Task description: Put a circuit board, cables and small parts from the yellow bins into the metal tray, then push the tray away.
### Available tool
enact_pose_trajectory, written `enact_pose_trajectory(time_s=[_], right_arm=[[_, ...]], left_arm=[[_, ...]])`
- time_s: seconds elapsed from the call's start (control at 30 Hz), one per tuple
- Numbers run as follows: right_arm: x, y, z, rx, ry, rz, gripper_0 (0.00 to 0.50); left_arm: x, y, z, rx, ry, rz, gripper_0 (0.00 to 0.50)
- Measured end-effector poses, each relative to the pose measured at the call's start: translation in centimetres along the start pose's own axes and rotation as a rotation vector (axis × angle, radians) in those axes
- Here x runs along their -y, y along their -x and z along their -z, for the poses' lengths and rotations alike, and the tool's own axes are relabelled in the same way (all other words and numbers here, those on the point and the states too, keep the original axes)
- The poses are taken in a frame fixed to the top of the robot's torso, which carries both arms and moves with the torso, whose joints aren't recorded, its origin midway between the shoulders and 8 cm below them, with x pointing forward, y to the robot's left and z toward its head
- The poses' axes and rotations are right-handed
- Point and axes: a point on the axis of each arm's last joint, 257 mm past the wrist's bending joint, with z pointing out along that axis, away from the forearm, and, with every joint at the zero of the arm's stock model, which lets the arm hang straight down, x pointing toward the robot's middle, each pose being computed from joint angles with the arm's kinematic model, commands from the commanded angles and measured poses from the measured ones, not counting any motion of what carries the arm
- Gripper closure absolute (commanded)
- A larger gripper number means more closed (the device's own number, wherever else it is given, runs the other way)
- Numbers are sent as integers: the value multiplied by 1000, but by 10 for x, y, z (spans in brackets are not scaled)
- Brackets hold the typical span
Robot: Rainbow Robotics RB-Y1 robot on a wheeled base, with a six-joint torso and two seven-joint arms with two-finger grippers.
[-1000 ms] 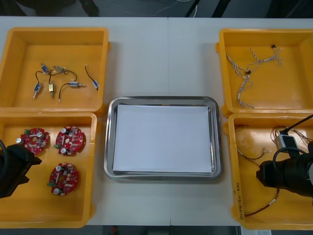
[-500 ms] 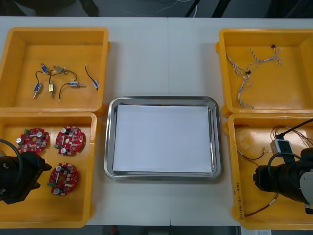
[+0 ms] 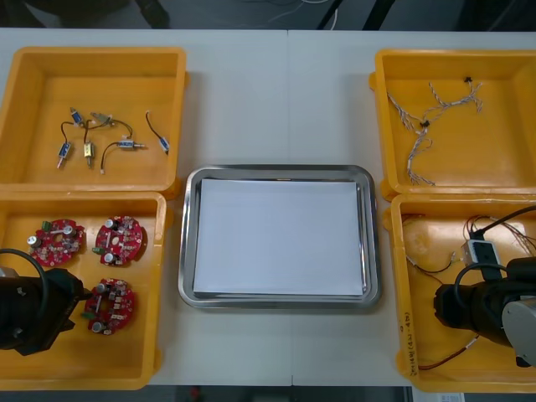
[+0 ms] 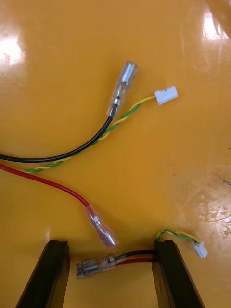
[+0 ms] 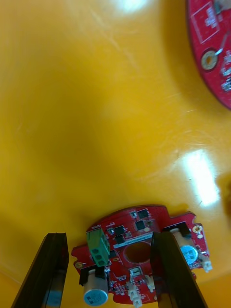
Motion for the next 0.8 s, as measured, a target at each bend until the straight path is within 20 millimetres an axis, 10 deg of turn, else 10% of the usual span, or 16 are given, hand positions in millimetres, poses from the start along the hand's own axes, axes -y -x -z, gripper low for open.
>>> enact_pose_trajectory(time_s=[0.17,0.7,0.8], right_arm=[[1,-1,0,0,-3,0,500],[3,0,3,2,-2,-8,500],[11,0,7,-6,-13,-23,500]], left_arm=[[-1,-5,-5,-5,2,-7,0],[-15,-13,-16,-17,23,-7,0],[-18,-14,-17,-19,28,-5,199]])
